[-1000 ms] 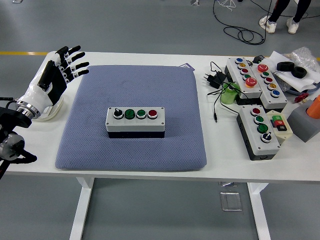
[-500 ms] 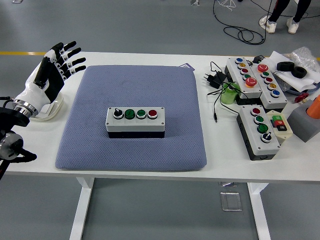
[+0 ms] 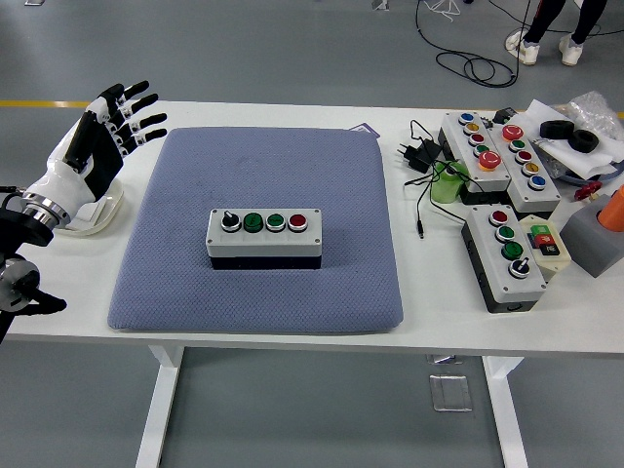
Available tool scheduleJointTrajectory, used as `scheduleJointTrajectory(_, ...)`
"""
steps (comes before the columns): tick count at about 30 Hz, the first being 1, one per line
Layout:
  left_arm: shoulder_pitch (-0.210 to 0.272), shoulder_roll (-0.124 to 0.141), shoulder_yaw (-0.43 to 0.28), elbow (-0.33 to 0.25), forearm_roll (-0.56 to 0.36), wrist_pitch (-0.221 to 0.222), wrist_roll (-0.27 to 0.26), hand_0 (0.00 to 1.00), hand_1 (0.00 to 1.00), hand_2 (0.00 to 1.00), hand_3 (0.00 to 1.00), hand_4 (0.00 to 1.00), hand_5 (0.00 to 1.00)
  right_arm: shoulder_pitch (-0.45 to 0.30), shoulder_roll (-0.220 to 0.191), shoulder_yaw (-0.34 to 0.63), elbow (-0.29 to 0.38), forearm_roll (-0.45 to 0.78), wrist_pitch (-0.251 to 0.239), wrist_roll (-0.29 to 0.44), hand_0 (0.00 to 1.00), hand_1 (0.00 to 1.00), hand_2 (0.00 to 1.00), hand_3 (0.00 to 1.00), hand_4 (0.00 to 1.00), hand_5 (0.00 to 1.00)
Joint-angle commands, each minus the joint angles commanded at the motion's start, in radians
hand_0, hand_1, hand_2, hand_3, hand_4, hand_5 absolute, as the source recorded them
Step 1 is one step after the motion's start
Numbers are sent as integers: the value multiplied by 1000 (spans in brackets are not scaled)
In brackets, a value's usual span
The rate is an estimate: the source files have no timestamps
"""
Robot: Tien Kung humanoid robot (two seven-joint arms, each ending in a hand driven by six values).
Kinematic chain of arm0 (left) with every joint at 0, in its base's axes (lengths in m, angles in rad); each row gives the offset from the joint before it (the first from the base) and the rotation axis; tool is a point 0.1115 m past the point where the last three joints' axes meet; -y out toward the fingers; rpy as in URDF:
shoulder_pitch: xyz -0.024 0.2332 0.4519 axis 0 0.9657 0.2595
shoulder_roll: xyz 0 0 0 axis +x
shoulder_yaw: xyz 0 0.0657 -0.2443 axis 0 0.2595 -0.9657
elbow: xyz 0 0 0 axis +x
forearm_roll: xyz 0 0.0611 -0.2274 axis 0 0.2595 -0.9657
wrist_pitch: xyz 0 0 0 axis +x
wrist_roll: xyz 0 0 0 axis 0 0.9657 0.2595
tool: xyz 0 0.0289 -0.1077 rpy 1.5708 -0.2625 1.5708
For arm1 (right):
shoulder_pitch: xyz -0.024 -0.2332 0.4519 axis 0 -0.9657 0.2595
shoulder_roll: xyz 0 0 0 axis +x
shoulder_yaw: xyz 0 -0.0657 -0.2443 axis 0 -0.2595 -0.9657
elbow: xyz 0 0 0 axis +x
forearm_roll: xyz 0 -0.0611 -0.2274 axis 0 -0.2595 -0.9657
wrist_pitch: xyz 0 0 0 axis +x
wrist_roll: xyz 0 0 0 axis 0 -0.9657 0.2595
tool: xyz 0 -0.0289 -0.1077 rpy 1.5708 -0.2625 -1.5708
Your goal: Pick up the button,place it on the desk,press the button,press the button
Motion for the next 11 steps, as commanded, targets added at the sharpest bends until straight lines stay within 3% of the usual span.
scheduleJointTrajectory(11, 1, -5, -9, 7, -2, -6, 3, 791, 832, 914, 918, 565, 998, 3, -1, 0, 0, -1, 2, 0, 643, 474, 615, 567, 312, 240)
